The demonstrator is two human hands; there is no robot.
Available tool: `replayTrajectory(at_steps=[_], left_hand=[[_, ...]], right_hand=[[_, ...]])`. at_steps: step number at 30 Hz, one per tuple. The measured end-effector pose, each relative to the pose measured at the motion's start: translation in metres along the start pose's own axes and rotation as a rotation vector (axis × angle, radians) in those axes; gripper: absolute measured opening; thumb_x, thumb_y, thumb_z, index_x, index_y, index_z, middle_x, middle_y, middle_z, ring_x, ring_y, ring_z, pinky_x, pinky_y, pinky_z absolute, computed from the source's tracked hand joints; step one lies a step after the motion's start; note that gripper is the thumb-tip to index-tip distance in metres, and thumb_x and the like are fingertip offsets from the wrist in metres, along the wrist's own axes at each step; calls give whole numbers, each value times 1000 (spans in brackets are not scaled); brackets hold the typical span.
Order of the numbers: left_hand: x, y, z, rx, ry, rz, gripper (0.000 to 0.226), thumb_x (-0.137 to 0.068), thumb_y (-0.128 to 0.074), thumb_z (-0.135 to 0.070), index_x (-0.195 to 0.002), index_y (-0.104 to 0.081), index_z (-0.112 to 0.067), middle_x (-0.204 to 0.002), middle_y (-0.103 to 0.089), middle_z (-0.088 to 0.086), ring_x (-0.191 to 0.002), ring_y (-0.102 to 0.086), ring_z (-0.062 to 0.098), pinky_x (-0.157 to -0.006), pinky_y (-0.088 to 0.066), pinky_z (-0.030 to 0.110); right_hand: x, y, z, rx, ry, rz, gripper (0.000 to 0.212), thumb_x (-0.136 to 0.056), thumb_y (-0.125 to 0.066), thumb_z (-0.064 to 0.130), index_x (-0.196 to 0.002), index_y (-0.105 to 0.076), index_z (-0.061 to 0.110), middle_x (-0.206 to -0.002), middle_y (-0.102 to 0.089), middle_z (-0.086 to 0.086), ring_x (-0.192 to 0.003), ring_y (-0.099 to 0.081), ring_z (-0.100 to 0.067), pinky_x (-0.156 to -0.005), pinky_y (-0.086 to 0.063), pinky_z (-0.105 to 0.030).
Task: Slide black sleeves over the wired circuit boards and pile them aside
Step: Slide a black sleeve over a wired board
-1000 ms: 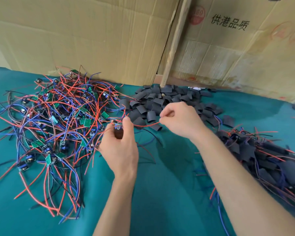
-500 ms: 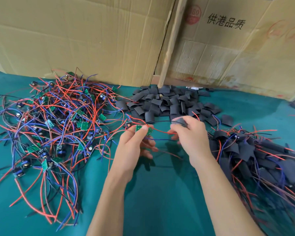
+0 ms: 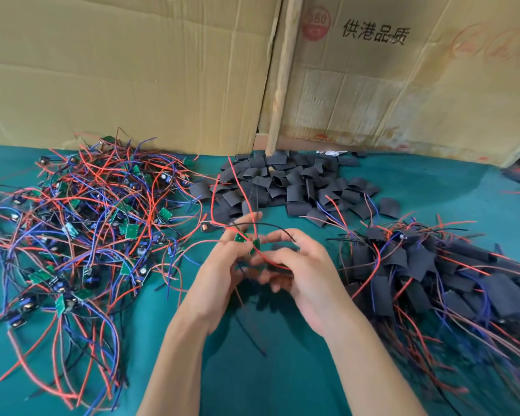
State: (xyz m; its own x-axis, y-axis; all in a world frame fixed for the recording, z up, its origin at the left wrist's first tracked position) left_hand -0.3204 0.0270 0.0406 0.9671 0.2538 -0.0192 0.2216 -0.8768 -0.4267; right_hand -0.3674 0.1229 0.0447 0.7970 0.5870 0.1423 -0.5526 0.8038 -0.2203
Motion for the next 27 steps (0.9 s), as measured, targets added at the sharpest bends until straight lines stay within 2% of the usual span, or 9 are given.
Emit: replayTrajectory(at_steps=[2,5,9,14,17,19,23,25,27], left_hand=[[-1,-10,0,39,-28,101,53,-87,-51,-21,-138,-58,-35,-99,-58,15,-63,-51,21,-63,-50,41],[0,-16,3,11,-53,150,61,-87,-61,-35,-145,-47,-50,-112,-57,9,-66,-50,19,-63,-50,36],[-1,-13,11,-153,-36,92,60,-85,-57,-60,-143,-42,-58,-90,-64,-8,-64,-51,18,-69,-49,37],[0,-14,11,-231,-6,82,50,-92,-43,-65,-137,-54,-47,-71,-57,-1,-65,-52,20,-71,-50,35],[-1,-11,5,-167,4,42,46,-99,-37,-51,-134,-60,-34,-77,-58,14,-64,-54,27,-67,-49,39],[-1,-4,-3,-133,-15,-19,47,-98,-39,-46,-129,-64,-23,-83,-66,18,-66,-60,31,-68,-51,40],[0,14,-12,-92,-42,-150,47,-102,-41,-42,-123,-68,-10,-114,-70,20,-93,-66,30,-87,-53,45],[1,21,-11,-102,-32,-210,45,-104,-38,-37,-114,-72,-8,-113,-73,19,-97,-68,29,-91,-52,45],[2,22,-11,-101,-15,-226,44,-101,-42,-39,-102,-76,-11,-104,-76,15,-94,-69,26,-87,-52,41]], right_hand=[[-1,-3,-4,-50,-13,-1,25,-73,-63,2,-95,-66,12,-75,-71,-13,-52,-56,-20,-46,-36,-27],[0,-7,-4,-40,2,42,36,-65,-60,4,-91,-75,23,-72,-64,-7,-55,-51,-19,-49,-34,-28],[3,-16,1,-4,33,110,21,-74,-73,16,-92,-77,25,-75,-53,-15,-55,-46,-16,-48,-31,-27],[3,-15,1,-27,30,86,19,-71,-80,24,-89,-75,21,-76,-50,-15,-54,-42,-17,-50,-25,-30],[3,-16,2,-23,48,119,18,-70,-80,27,-86,-74,23,-69,-56,-7,-52,-44,-15,-48,-25,-27],[4,-15,3,0,56,120,16,-70,-79,28,-84,-72,25,-66,-59,0,-51,-45,-14,-47,-27,-26],[1,-6,5,-15,66,61,10,-72,-76,20,-77,-72,27,-65,-58,6,-51,-45,-13,-46,-27,-25],[0,-3,7,-28,94,36,12,-72,-75,17,-79,-73,28,-62,-57,7,-51,-45,-13,-44,-27,-24],[-1,-4,9,-58,119,44,14,-72,-74,16,-80,-74,27,-65,-57,5,-51,-46,-14,-44,-27,-23]])
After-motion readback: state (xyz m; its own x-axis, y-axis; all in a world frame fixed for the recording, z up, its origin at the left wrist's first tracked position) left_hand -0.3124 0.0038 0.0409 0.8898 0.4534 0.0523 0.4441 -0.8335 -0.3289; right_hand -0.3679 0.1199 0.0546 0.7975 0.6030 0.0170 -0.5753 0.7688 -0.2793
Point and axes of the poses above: each hand's wrist, its own x-axis away from the middle knuckle, its own y-axis out of the back of the hand, z = x × y, the point moved 9 cm from there along -x, towards the middle knuckle
